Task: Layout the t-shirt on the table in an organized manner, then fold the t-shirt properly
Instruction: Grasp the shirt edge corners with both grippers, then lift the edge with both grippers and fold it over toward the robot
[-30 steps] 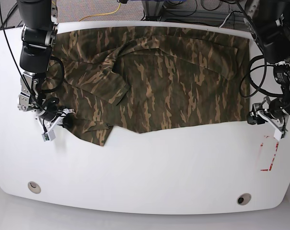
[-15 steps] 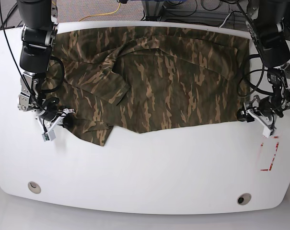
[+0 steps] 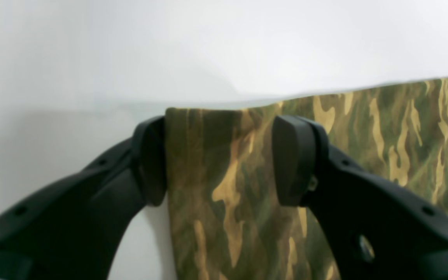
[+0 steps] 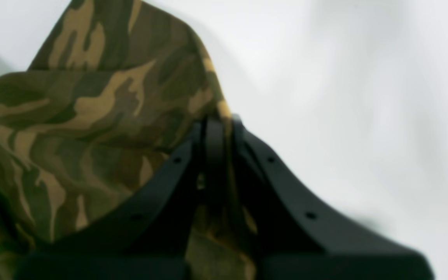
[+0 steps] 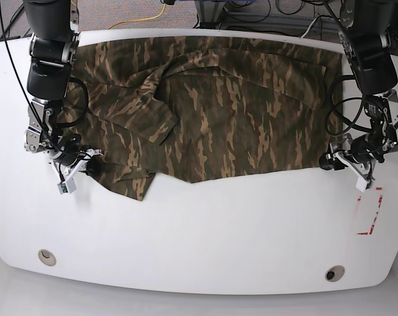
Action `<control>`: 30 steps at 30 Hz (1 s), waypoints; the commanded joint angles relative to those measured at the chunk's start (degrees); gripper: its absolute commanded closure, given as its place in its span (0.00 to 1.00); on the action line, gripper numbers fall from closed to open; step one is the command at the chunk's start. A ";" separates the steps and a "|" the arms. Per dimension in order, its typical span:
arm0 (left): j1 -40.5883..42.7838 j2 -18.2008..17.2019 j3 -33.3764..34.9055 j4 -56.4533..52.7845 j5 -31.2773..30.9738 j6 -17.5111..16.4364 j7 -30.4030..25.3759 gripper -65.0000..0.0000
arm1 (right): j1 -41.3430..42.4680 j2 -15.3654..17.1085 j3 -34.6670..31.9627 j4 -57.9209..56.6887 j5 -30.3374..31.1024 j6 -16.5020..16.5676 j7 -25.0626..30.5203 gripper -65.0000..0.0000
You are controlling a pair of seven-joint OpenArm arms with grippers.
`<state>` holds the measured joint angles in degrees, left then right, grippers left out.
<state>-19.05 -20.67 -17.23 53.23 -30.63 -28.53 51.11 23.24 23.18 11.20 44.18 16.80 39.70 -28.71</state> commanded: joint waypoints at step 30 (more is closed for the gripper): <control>-0.86 -0.57 -0.39 7.56 0.00 -0.43 1.06 0.94 | -1.22 1.22 5.55 18.37 -0.67 0.30 -10.28 1.00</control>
<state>-18.26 -20.21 -17.19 58.06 -29.58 -28.53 53.25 21.67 22.90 15.27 59.88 15.49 40.10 -38.70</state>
